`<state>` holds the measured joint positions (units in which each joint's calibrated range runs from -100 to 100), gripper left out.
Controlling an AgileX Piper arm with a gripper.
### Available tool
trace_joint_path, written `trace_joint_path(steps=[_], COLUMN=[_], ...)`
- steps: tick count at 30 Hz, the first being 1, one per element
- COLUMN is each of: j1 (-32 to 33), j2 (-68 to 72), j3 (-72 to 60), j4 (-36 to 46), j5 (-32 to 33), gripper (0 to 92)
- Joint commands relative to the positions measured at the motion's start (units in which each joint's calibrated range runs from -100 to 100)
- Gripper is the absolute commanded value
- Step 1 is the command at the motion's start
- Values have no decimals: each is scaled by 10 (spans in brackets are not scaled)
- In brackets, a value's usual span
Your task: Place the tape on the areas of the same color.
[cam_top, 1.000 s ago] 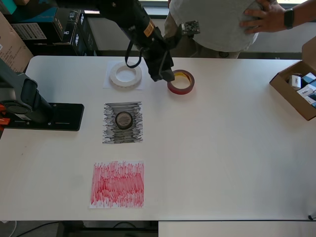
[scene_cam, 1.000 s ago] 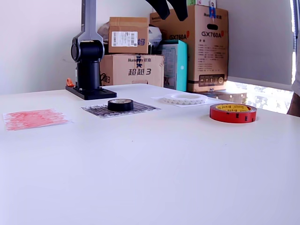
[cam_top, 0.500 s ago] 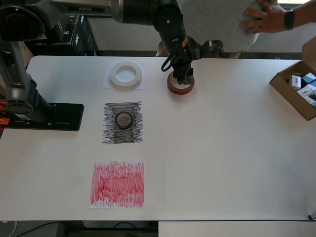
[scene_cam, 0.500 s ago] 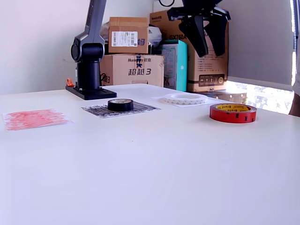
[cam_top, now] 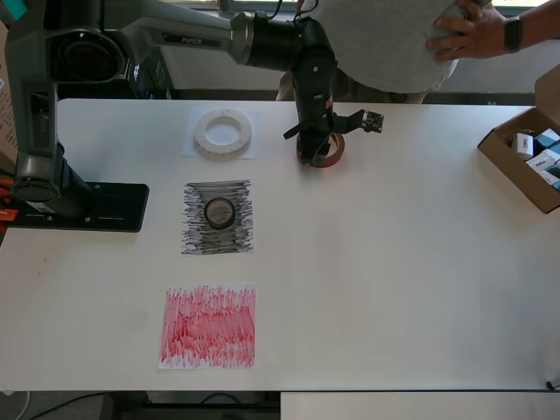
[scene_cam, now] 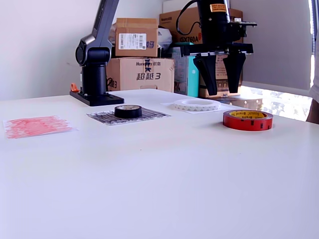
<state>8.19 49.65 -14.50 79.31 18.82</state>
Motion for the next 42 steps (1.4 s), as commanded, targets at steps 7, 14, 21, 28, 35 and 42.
trace_joint_path(steps=[7, 14, 21, 28, 35, 42], j1=[26, 33, 32, 32, 32, 32], j2=[10, 14, 38, 50, 53, 53], j3=[-4, -4, -4, -4, -4, -4], j4=[22, 22, 20, 19, 17, 16], j5=[55, 77, 102, 103, 103, 107], gripper=[546, 546, 546, 546, 546, 545])
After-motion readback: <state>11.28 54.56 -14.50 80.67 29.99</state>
